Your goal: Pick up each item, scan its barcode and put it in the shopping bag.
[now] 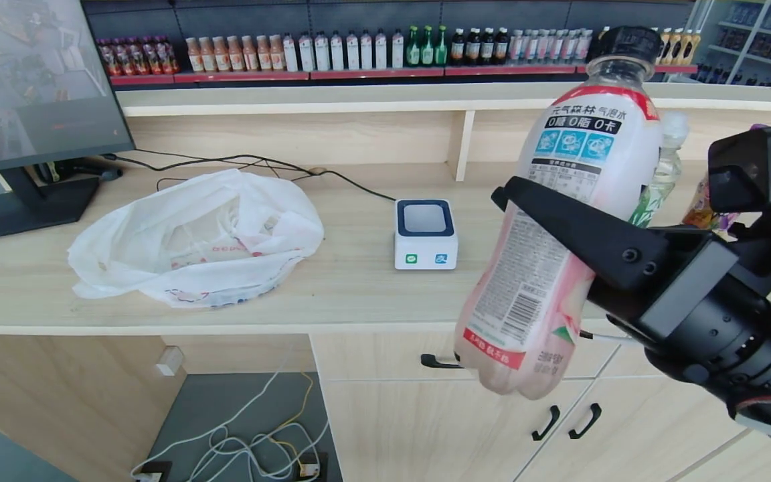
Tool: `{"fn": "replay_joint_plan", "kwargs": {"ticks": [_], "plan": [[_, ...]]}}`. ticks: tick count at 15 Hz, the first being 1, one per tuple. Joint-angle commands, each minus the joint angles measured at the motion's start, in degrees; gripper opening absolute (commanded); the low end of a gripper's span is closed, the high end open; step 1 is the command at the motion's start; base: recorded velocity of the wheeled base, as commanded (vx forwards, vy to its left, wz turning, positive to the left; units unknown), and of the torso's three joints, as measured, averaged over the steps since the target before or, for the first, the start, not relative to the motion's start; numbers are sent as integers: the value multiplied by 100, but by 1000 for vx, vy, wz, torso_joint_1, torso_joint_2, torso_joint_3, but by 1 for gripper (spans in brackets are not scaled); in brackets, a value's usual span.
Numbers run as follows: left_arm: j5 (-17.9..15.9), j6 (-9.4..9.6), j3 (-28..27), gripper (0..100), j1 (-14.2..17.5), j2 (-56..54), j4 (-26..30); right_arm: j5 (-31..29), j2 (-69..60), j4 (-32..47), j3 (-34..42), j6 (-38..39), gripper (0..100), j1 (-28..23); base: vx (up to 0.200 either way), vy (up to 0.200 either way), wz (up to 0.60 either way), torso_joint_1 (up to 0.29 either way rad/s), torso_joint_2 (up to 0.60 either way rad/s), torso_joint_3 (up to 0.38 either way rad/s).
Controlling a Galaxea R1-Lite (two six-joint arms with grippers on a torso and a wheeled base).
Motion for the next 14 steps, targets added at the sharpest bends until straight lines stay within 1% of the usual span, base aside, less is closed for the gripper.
{"fn": "replay_joint_plan", "kwargs": {"ticks": [1,6,8,14], "plan": [[-4,-1,0,100,0,-2,0,6,-161,-8,-1,-6,0,411,0,0,0,0,0,0],[-4,-1,0,100,0,-2,0,6,-170,-8,-335,179,0,437,0,0,0,0,0,0],[5,-1,0,100,0,-2,0,6,-240,-8,-590,179,0,657,0,0,0,0,0,0],[5,-1,0,100,0,-2,0,6,-179,-8,-599,223,0,613,0,0,0,0,0,0]]}}
